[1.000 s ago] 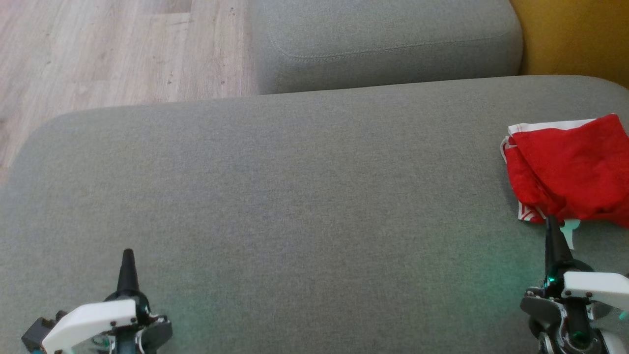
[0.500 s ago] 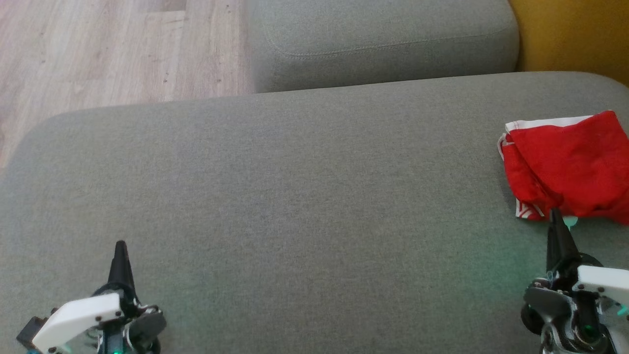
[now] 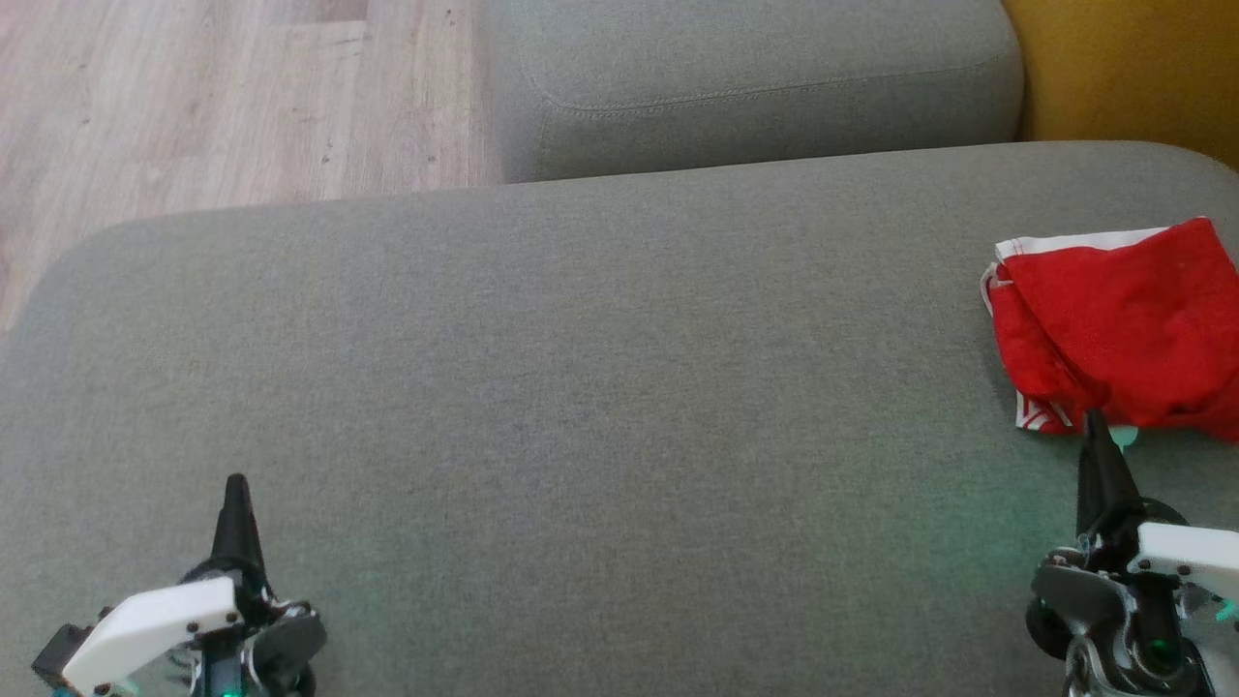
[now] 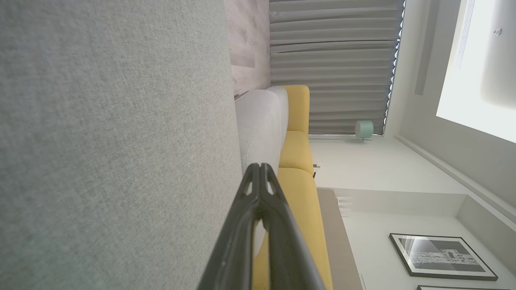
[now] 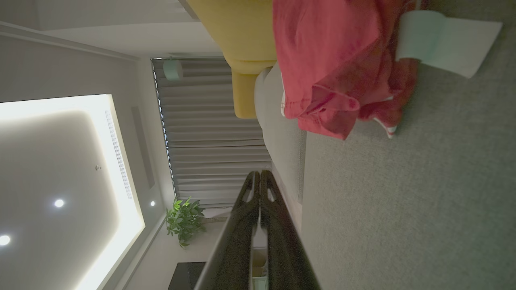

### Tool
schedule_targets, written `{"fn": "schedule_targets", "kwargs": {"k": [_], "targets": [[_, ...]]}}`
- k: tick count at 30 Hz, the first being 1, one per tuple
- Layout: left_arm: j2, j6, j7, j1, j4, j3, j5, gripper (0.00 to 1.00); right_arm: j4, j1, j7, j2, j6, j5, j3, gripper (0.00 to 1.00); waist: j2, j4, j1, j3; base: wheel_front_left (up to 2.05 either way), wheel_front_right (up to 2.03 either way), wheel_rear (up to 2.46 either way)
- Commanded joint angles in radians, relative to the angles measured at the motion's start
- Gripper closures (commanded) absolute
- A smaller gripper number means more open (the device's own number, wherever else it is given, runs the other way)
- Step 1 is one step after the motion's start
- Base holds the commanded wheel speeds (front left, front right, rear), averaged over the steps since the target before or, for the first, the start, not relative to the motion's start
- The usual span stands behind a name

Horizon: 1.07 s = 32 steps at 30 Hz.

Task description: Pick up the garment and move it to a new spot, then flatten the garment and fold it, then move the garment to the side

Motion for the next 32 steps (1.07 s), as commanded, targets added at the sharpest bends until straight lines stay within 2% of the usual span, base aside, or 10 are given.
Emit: {"fn": "schedule_targets", "kwargs": {"k": [1, 32], "targets": [[0.005, -0.007, 0.008, -0.051, -0.036, 0.037, -0.005, 1.0, -0.038, -0.051, 0.007, -0.007, -0.001, 0.006, 0.02, 1.0, 0.0, 0.0, 0.0, 0.0, 0.0, 0.0, 0.0], [0.004, -0.007, 0.008, -0.051, -0.036, 0.037, -0.005, 1.0, -0.038, -0.051, 0.007, -0.007, -0.001, 0.006, 0.02, 1.0, 0.0, 0.0, 0.0, 0.0, 0.0, 0.0, 0.0]]}}
